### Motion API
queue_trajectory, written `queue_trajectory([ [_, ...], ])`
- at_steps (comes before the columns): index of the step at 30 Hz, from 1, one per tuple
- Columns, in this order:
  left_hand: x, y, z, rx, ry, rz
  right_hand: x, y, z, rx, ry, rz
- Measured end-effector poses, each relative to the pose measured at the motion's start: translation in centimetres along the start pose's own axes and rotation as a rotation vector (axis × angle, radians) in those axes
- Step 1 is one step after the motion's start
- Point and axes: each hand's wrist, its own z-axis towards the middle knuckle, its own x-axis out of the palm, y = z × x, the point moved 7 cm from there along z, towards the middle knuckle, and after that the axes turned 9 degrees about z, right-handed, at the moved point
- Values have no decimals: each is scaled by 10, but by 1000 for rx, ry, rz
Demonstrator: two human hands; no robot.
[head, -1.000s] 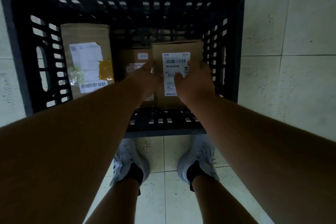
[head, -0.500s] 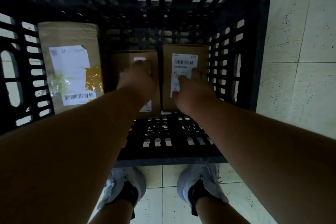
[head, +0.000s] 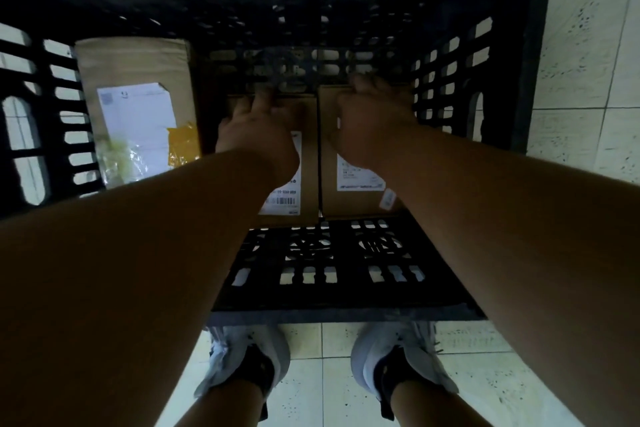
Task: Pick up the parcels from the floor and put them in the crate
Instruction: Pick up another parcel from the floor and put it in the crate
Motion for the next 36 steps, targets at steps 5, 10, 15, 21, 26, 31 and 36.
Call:
queue_trajectory([
  [5, 5, 3, -7, 1, 121, -4, 8, 0, -11, 5, 112, 16],
  [10, 14, 12, -10, -26, 167, -87, 4, 4, -11, -5, 151, -30],
  [15, -33, 31, -42, -17, -246, -119, 17, 18, -35, 7, 19, 118],
  [21, -53, 81, -78, -250, -412, -127, 24, 79, -77, -98, -35, 220],
  [26, -27, 122, -72, -497, -215, -291, 23, 100, -75, -121, -26, 224],
  [31, -8, 112, -70, -470, -187, -253, 26, 112, -70, -143, -29, 266],
  [36, -8, 113, -70, -414, -186, -217, 35, 117, -70, -131, -18, 291],
])
